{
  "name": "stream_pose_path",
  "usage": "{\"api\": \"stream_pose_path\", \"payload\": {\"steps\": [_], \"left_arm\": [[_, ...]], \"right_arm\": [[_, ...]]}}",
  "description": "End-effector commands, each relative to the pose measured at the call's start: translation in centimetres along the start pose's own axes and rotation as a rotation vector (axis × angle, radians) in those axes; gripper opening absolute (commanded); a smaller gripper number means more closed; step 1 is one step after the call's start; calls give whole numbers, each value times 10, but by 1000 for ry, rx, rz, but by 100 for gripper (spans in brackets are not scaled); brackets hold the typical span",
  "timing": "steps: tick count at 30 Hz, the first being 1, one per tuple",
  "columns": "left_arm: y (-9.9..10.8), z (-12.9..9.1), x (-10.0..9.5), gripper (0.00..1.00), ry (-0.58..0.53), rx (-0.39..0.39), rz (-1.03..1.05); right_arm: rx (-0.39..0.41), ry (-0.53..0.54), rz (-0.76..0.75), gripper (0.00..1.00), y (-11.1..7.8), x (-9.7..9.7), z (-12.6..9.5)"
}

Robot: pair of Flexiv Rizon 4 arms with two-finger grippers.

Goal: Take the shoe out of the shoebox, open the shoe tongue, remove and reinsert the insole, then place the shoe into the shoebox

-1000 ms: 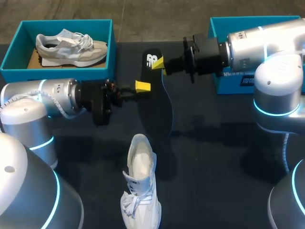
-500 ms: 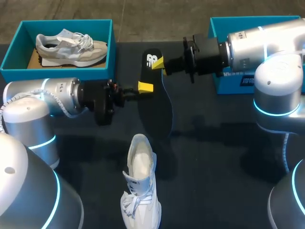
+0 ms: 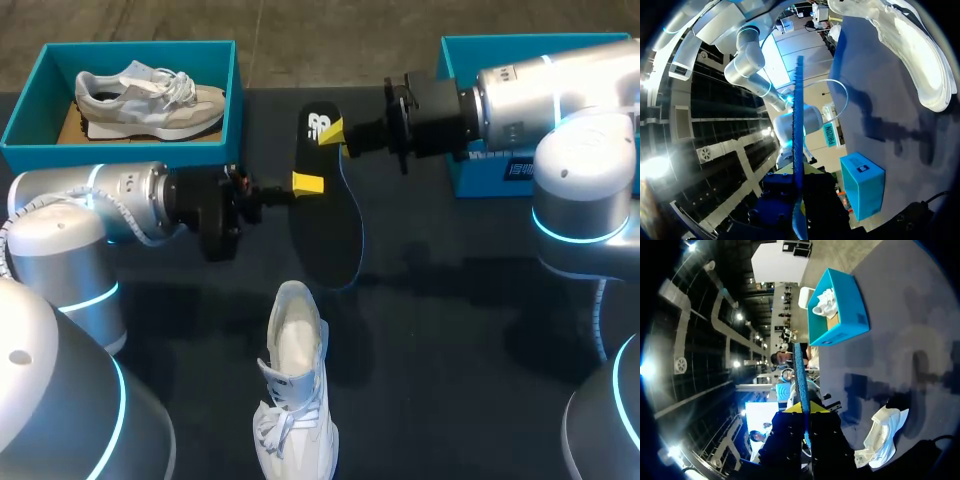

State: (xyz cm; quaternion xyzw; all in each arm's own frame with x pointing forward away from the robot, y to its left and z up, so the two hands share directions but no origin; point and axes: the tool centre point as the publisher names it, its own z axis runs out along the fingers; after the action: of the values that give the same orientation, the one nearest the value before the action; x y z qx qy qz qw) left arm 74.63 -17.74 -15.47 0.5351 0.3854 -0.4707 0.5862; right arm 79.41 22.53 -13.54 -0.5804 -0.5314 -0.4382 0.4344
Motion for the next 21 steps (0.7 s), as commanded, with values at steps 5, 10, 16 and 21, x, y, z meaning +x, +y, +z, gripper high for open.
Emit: {"api": "stream_pose_path", "payload": {"steps": [5,10,16,21], "left_arm": [[-1,0,-2,0,1,0,11],[-4,-9,0,0,14,-5,13],[-9,-28,3,0,21,-13,-32],[-9,-44,6,0,36,-29,-60]], "right_arm": [[-6,20,-9,100,-3,1,-2],[-18,30,-17,100,-8,1,-12],[-25,42,-48,100,-13,-7,-24],[-13,62,-62,100,-18,-14,-33]]}}
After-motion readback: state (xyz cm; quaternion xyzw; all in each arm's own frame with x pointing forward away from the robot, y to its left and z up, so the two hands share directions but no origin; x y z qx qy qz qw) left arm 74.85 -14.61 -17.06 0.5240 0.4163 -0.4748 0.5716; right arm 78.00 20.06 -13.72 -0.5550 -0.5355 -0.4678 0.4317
